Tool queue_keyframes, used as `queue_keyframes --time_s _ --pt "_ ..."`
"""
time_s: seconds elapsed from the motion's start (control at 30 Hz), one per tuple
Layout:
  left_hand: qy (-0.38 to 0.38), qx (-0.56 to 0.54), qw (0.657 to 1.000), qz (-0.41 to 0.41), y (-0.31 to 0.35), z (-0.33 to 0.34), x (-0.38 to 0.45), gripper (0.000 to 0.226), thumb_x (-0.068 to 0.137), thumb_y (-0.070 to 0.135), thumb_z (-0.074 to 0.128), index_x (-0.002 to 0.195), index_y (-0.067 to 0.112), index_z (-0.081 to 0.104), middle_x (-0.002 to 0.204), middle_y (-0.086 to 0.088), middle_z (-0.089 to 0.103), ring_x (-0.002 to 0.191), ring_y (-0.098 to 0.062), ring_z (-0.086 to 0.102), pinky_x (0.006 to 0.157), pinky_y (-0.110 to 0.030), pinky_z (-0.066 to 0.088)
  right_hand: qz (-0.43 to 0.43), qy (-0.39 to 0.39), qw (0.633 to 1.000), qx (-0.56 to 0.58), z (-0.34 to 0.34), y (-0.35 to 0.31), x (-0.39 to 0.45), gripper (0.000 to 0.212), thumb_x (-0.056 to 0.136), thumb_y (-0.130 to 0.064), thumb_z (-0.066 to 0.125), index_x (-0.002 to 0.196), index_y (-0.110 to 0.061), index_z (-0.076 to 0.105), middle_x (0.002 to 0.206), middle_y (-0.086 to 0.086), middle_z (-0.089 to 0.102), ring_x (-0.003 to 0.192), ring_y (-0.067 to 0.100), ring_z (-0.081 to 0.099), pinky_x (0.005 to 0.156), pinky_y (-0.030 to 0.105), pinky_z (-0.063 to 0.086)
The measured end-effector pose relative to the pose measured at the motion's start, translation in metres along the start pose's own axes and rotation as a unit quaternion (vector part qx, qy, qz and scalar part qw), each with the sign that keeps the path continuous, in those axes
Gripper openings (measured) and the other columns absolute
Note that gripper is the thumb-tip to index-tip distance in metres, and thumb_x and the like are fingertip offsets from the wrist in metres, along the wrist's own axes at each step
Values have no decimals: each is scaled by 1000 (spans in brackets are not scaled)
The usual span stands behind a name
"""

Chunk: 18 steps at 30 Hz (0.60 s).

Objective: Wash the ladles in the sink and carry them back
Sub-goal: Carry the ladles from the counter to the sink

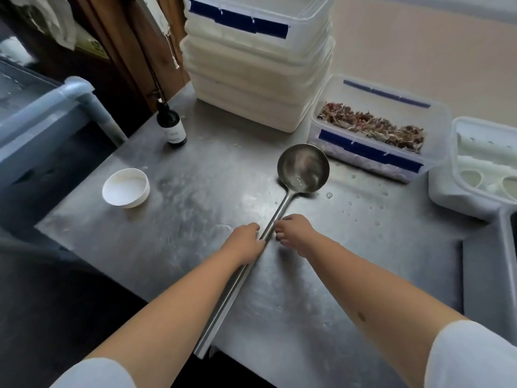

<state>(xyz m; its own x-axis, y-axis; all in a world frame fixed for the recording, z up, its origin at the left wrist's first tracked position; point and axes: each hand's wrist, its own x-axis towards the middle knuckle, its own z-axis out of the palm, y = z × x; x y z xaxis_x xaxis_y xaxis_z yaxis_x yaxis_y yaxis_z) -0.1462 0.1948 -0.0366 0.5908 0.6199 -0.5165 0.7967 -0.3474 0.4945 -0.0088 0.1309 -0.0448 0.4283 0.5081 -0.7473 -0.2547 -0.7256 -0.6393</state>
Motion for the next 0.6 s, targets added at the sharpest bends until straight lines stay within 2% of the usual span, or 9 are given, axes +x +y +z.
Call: queue_keyframes --time_s 0.07,0.1,0.23,0.37,0.43,0.5,0.6 --pt "-4 -5 1000 11 1 3 3 34 88 22 56 118 7 59 112 -11 67 105 -29 59 83 -30 43 6 8 999 31 5 0 6 2 90 -4 57 90 -3 58 63 8 49 43 11 43 36 20 35" --pt "-14 -9 1000 12 -1 4 6 32 87 21 56 117 10 60 111 -10 67 104 -28 60 79 -27 42 11 16 999 39 9 1 12 7 90 -5 57 94 0 60 66 10 52 44 13 46 37 21 38" --pt "-50 -11 999 11 -1 8 10 20 83 16 54 102 14 58 99 -8 65 86 -25 60 69 -28 42 9 49 998 48 15 3 24 8 88 -9 65 89 -1 63 70 14 59 55 20 58 54 29 52" --pt "-76 -31 997 12 -2 3 11 15 82 14 54 97 15 54 95 -6 61 83 -23 58 65 -28 43 15 32 997 74 16 5 23 8 89 -8 64 93 -1 61 80 17 62 68 24 63 54 27 54" --pt "-95 -58 994 13 -3 0 8 15 81 14 54 95 19 53 93 -3 60 82 -21 59 64 -27 43 24 25 995 99 16 6 22 8 90 -5 62 96 0 61 90 22 66 83 30 70 68 34 60" --pt "-110 -72 991 13 -4 -2 6 12 80 14 54 90 21 52 89 -2 62 82 -20 61 65 -28 46 33 19 990 132 15 6 19 7 90 -3 61 97 -1 60 99 23 67 97 34 70 85 43 59" --pt "-121 -113 986 2 0 -10 1 4 81 18 55 84 17 57 85 -7 68 80 -23 66 68 -33 52 35 2 983 179 13 3 10 9 92 0 58 100 0 61 98 18 67 99 30 70 85 38 59"
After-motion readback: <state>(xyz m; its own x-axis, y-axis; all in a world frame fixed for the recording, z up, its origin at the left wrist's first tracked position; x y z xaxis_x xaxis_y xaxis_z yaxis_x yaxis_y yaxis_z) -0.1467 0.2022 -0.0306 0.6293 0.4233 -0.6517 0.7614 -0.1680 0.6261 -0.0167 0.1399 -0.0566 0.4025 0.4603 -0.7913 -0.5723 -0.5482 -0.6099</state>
